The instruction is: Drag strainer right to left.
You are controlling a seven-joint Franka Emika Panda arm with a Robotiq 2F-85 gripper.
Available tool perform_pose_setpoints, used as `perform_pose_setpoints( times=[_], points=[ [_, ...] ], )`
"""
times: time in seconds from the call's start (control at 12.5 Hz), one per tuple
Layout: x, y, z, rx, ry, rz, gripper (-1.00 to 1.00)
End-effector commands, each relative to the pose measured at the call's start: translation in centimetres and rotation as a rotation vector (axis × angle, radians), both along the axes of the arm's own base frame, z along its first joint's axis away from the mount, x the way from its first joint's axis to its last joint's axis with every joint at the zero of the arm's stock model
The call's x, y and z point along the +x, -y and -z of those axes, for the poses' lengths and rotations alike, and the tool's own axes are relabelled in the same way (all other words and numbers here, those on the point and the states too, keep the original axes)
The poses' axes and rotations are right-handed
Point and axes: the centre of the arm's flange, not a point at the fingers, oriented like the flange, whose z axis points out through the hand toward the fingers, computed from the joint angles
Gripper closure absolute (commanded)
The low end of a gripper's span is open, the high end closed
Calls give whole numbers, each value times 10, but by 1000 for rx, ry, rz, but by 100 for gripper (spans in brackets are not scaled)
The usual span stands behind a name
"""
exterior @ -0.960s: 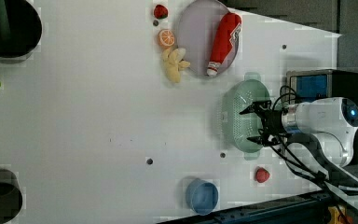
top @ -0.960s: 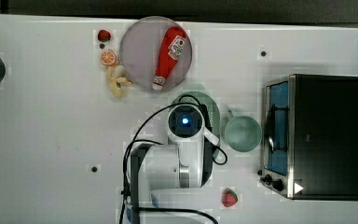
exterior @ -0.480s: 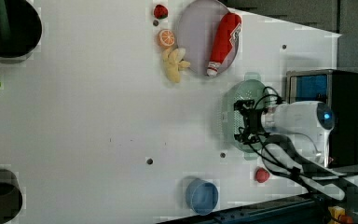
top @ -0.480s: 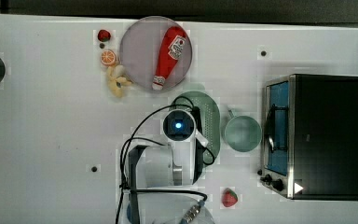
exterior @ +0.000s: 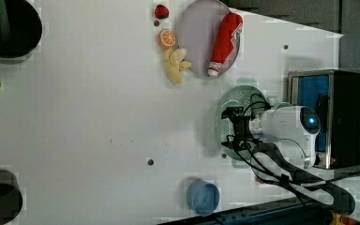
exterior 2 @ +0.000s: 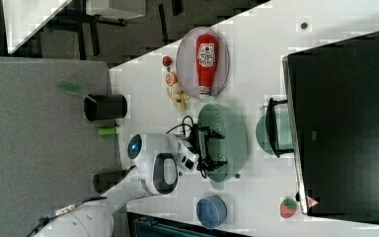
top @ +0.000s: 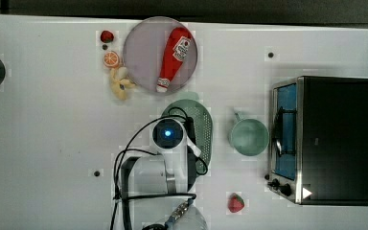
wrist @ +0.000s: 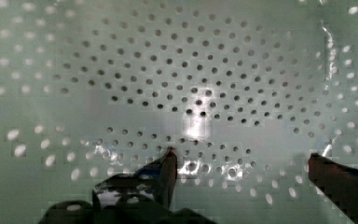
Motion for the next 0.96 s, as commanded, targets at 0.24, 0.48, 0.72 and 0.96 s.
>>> perform_pose_setpoints(
  times=[0.24, 0.48, 0.72, 0.96],
  points=[
    [8, -69, -22, 19, 42, 71, -100],
    [7, -108, -20, 39, 38, 89, -100],
    [11, -145, -18, 71, 35, 96, -100],
    [14, -177, -18, 95, 27, 83, -100]
  ],
)
